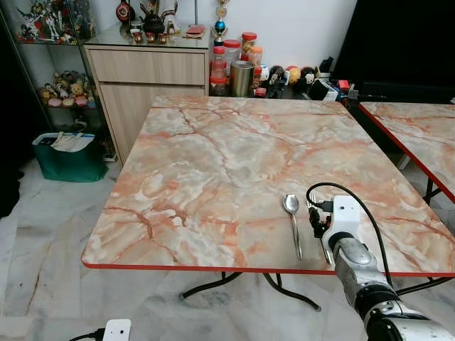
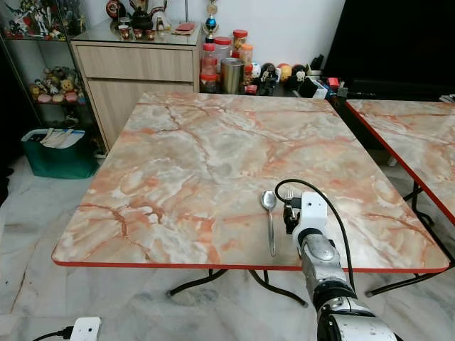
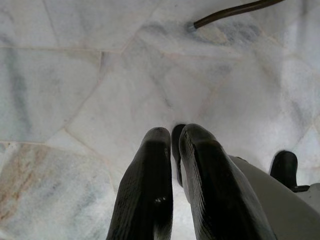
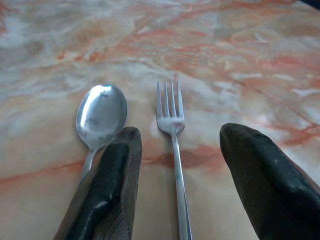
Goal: Setting the table
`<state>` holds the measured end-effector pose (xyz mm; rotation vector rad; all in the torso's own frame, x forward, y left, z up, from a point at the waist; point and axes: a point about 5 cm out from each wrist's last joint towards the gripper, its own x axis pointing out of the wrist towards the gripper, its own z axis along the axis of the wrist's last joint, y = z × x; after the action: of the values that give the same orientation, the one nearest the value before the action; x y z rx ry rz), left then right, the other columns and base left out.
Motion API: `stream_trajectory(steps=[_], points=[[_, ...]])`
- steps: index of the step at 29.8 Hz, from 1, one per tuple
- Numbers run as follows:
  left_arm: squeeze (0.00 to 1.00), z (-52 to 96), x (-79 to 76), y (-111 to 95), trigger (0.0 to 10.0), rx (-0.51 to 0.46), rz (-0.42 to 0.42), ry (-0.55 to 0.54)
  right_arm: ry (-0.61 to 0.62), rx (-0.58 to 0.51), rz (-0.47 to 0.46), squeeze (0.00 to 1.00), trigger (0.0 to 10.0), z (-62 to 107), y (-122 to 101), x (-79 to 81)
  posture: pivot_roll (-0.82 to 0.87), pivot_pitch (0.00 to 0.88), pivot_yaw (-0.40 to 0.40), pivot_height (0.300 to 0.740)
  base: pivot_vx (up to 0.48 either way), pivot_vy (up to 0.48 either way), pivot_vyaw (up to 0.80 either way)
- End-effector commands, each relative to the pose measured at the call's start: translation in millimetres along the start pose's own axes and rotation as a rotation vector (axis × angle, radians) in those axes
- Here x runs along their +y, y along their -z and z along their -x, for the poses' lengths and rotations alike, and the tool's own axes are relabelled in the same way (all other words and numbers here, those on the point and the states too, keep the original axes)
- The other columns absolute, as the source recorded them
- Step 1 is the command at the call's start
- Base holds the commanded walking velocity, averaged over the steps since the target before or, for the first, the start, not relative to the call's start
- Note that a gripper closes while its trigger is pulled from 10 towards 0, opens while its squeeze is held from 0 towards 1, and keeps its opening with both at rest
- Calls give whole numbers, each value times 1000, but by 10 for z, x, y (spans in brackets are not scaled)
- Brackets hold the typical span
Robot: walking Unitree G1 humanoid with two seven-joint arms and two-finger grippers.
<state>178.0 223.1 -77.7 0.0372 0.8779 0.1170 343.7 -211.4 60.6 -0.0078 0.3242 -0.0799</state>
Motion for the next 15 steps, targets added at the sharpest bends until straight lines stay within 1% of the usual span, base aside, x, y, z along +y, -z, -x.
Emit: stream_trajectory(steps=[1, 8, 9, 15], points=[[0, 12, 9, 38, 10000, 5, -5, 1, 9, -2, 5, 0, 10000, -13, -43, -37, 91, 38, -83, 740, 0, 0, 0], [0, 25, 24, 75, 10000, 10, -1, -4, 11, 4, 6, 0, 10000, -11, -28, -41, 93, 45, -82, 740, 0, 0, 0], [0, 33, 40, 97, 10000, 14, -3, -7, 9, 27, 18, 0, 10000, -6, 10, -24, 95, 57, -85, 740, 0, 0, 0], [0, 39, 51, 107, 10000, 12, 1, -10, -2, 52, 13, 0, 10000, 7, 80, 18, 104, 64, -90, 740, 0, 0, 0]])
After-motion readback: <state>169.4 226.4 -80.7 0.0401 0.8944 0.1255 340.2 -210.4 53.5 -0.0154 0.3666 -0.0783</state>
